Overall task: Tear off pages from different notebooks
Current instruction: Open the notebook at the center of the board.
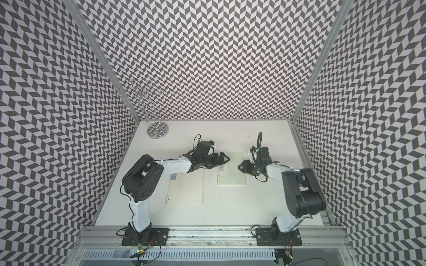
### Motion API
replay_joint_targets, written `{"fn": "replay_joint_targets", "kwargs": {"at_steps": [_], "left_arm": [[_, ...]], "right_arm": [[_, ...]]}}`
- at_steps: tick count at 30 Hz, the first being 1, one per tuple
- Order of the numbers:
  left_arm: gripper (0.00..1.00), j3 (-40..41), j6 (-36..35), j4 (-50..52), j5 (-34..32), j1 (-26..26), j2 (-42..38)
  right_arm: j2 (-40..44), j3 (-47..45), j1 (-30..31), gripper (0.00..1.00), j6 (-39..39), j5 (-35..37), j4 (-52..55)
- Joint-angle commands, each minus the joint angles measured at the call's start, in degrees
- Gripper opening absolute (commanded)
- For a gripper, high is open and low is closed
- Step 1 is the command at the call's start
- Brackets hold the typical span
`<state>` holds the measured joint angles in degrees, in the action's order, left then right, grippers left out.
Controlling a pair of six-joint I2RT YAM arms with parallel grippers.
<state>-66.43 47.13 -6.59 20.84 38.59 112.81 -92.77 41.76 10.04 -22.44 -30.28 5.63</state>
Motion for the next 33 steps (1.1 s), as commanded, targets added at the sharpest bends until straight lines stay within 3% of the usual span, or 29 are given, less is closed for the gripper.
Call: {"fn": "replay_joint_targets", "kwargs": {"at_steps": [1,10,17,27,33], "left_arm": [[0.92,-0.42,-0.86,-0.03,1.66,0.11,0.04],[0.92,-0.64,-0.22,-0.64,3.37,0.34,-1.67],[0.92,0.47,1.15,-2.65,4.82,0.0,-2.29],[0.93,4.7,2.42,-6.22,6.76,-2.61,-5.33],[0.93,6.67,2.88,-7.78,8.21,-4.21,-5.56]], "right_arm": [[3.17,1.61,1.71,0.37,-0.7,0.47,-0.82],[6.12,6.8,6.68,0.36,1.58,9.73,7.21],[6.84,9.94,8.78,0.47,2.9,14.2,11.62],[8.34,14.32,12.14,0.49,4.27,23.64,17.94],[6.76,13.63,12.54,0.5,4.33,15.18,14.52]]}}
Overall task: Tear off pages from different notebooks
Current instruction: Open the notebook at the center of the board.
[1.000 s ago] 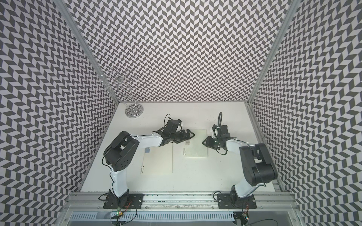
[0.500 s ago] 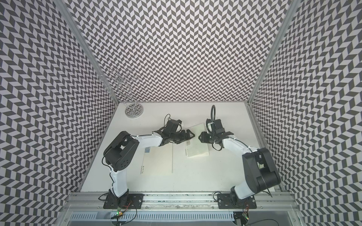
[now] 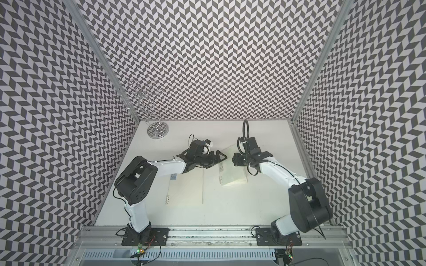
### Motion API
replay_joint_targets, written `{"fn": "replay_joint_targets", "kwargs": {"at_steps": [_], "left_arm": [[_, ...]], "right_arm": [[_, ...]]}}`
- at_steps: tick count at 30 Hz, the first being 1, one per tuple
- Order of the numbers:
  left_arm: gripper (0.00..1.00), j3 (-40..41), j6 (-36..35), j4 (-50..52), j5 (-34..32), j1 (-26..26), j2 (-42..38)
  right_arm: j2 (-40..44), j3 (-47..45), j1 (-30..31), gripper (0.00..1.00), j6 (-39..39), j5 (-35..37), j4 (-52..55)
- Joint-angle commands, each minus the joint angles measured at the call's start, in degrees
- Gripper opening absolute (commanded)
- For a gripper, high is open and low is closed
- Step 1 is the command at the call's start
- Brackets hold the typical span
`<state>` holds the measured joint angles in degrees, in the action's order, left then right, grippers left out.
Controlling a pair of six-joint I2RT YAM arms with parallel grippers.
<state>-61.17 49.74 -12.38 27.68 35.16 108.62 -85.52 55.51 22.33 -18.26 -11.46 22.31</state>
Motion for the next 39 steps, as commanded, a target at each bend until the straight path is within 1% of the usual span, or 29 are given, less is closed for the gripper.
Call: {"fn": "replay_joint_targets", "kwargs": {"at_steps": [1,4,8,11,13,14,15,19,22,24,28,31,35,39], "left_arm": [[0.93,1.93,0.35,-2.23,1.28,-1.08,-1.75],[0.93,3.62,0.46,-3.02,1.48,-2.22,-3.02],[0.93,5.26,1.19,-4.75,3.57,-4.01,-3.97],[0.93,7.82,2.37,-7.64,4.58,-5.38,-6.35],[0.95,9.66,3.09,-9.19,4.7,-6.41,-8.54],[0.98,10.72,3.54,-10.48,4.9,-7.11,-9.83],[0.99,11.83,4.16,-11.57,4.92,-7.7,-11.26],[0.99,14.13,5.78,-15.92,4.91,-9.61,-15.15],[0.99,13.25,6.72,-18.15,5.73,-9.69,-15.01],[0.99,12.34,7.94,-20.24,7.64,-9.66,-13.74],[0.99,11.24,9.24,-23.15,9.05,-9.48,-11.74],[0.96,9.29,7.43,-20.84,8.73,-9.1,-10.72],[0.89,7.09,4.84,-17.14,8.51,-8.62,-9.11],[0.75,6.23,2.62,-13.93,8.06,-8.59,-8.6]], "right_arm": [[-0.32,-0.34,0.26,0.49,-0.21,-4.62,-2.86],[0.88,-0.45,0.58,0.49,-0.76,-8.48,-4.57],[4.41,0.13,2.78,0.5,-1.63,-9.89,-6.29],[6.53,-0.74,4.46,0.51,-2.43,-10.81,-8.44],[6.89,-1.04,5.13,0.53,-2.35,-11.07,-8.71],[6.93,-1.35,5.48,0.54,-2.09,-11.27,-8.92],[6.78,-1.54,5.99,0.54,-1.67,-11.78,-9.22],[5.4,-2.83,7.81,0.57,-1.41,-15.35,-12.3],[3.5,-3.28,9.21,0.57,-1.38,-15.51,-13.54],[2.33,-3.17,10.06,0.57,-0.86,-16.33,-14.05],[1.85,-3.04,10.81,0.57,-0.51,-16.78,-14.88],[2.0,-2.95,10.81,0.58,0.1,-15.79,-14.39],[2.04,-3.35,10.82,0.58,0.42,-16.11,-14.65],[2.4,-3.92,10.99,0.58,0.73,-17.39,-15.54]]}}
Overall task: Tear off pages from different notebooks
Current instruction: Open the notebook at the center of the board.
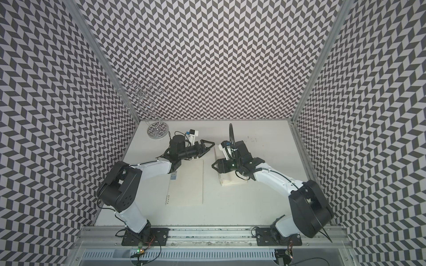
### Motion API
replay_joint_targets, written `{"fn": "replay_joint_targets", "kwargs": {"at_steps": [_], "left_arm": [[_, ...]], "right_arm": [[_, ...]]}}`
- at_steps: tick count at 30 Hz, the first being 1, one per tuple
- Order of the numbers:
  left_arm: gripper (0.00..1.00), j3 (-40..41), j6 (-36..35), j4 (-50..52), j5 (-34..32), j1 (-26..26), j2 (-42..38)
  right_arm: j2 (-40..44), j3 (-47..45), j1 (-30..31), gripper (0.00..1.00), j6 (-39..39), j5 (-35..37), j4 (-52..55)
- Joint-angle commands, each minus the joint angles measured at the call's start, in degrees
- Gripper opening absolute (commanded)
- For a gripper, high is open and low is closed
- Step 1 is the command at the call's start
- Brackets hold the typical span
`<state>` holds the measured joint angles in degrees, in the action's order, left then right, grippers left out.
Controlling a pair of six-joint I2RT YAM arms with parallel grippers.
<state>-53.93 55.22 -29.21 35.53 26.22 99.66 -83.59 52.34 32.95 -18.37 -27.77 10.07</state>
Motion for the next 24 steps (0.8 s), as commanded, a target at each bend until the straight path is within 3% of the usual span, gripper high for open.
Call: {"fn": "replay_joint_targets", "kwargs": {"at_steps": [1,8,11,17,24], "left_arm": [[0.73,-0.89,-3.31,3.25,-0.07,0.34,0.19],[0.52,-2.52,-7.52,9.4,-1.47,0.32,0.47],[0.35,-2.63,-8.28,10.77,-1.58,0.26,0.89],[0.3,-3.02,-9.51,12.77,-2.56,0.04,0.93],[0.24,-4.11,-10.18,14.33,-2.9,-0.12,1.15]], "right_arm": [[0.55,-0.77,0.36,0.58,0.85,-0.97,-3.21],[1.45,-0.89,0.06,0.61,1.64,-2.61,-3.51],[2.55,-2.72,-1.6,0.63,0.18,-7.05,-6.68],[5.2,-7.66,-8.25,0.67,-3.59,-14.72,-13.49],[2.47,-7.61,-11.59,0.68,-1.12,-7.57,-8.81]]}}
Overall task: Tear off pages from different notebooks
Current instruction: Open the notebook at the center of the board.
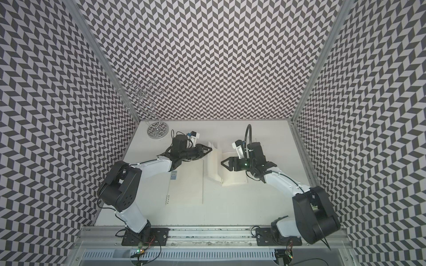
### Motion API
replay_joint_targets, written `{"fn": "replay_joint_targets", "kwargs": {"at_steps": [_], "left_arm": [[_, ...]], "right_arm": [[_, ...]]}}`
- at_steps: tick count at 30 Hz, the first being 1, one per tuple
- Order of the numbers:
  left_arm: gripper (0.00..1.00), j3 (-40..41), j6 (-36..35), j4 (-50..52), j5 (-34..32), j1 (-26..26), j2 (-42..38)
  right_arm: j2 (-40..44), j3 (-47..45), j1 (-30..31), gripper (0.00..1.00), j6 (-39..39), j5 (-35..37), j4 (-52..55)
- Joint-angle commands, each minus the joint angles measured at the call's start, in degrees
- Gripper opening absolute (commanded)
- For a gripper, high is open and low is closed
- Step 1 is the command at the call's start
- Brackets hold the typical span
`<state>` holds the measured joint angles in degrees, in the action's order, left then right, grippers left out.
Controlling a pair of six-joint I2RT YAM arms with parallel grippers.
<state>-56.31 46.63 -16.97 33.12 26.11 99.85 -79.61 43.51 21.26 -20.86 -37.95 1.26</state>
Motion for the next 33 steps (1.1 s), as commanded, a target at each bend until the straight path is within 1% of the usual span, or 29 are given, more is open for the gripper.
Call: {"fn": "replay_joint_targets", "kwargs": {"at_steps": [1,4,5,6,9,11,13,15,16,17,18,19,20,21,22,23,24,26,30,33], "left_arm": [[0.25,-1.91,-1.7,2.43,-0.6,-0.06,0.99],[0.33,-2.24,-1.94,3.41,-0.82,-0.03,0.96],[0.33,-2.26,-1.99,3.57,-0.95,-0.08,0.78],[0.33,-2.29,-1.98,3.63,-0.96,-0.07,0.7],[0.22,-2.69,-2.05,3.85,-0.8,-0.05,0.62],[0.21,-3.45,-1.98,4.19,-0.69,0.08,0.45],[0.21,-4.29,-2.2,4.73,-0.82,0.31,0.44],[0.19,-5.0,-2.32,5.15,-1.13,0.52,0.43],[0.16,-5.28,-2.33,5.26,-1.11,0.73,0.43],[0.14,-5.54,-2.26,5.28,-1.22,0.82,0.58],[0.13,-5.78,-2.18,5.28,-1.22,0.87,0.63],[0.1,-6.06,-2.16,5.34,-1.22,1.02,0.76],[0.1,-6.36,-2.16,5.46,-1.22,1.25,1.01],[0.08,-6.72,-2.16,5.7,-1.22,1.39,1.14],[0.03,-7.08,-2.24,5.93,-1.22,1.6,1.31],[0.02,-7.41,-2.38,6.2,-1.3,1.83,1.46],[0.0,-7.62,-2.34,6.46,-1.39,1.99,1.53],[0.0,-7.82,-1.92,6.52,-1.4,2.02,1.36],[0.0,-8.27,-1.73,7.32,-2.1,2.03,0.44],[0.0,-8.16,-0.89,7.39,-2.02,2.04,-0.31]], "right_arm": [[-2.81,1.91,0.02,0.68,1.97,3.29,1.05],[-5.26,3.48,-0.04,0.69,2.78,5.06,2.77],[-5.57,3.68,-0.07,0.69,2.8,4.74,2.57],[-5.77,3.76,-0.07,0.69,2.8,4.31,2.12],[-5.58,4.21,-0.07,0.7,2.23,2.65,1.44],[-4.63,4.66,-0.07,0.71,1.05,1.18,0.63],[-3.52,5.17,0.1,0.77,-0.02,-0.11,-0.14],[-2.46,6.15,1.12,0.83,-0.33,0.06,-0.08],[-2.1,6.56,1.89,0.84,-0.22,0.98,0.26],[-2.04,7.12,2.54,0.85,-0.17,1.9,0.57],[-2.33,7.62,3.08,0.88,-0.13,2.34,0.91],[-2.83,8.24,3.51,0.92,0.01,3.12,1.53],[-3.39,9.16,3.83,0.94,0.12,4.22,2.39],[-3.93,9.85,4.24,0.95,0.41,5.17,3.4],[-4.43,10.6,4.75,0.95,0.92,6.48,4.31],[-5.01,11.55,5.14,0.95,1.06,8.02,5.18],[-5.48,12.18,5.54,0.98,1.28,9.0,5.85],[-6.88,13.87,5.87,1.0,1.76,10.9,7.45],[-9.28,16.38,5.95,1.0,2.08,14.08,10.32],[-11.29,18.69,6.4,1.0,2.27,17.74,12.86]]}}
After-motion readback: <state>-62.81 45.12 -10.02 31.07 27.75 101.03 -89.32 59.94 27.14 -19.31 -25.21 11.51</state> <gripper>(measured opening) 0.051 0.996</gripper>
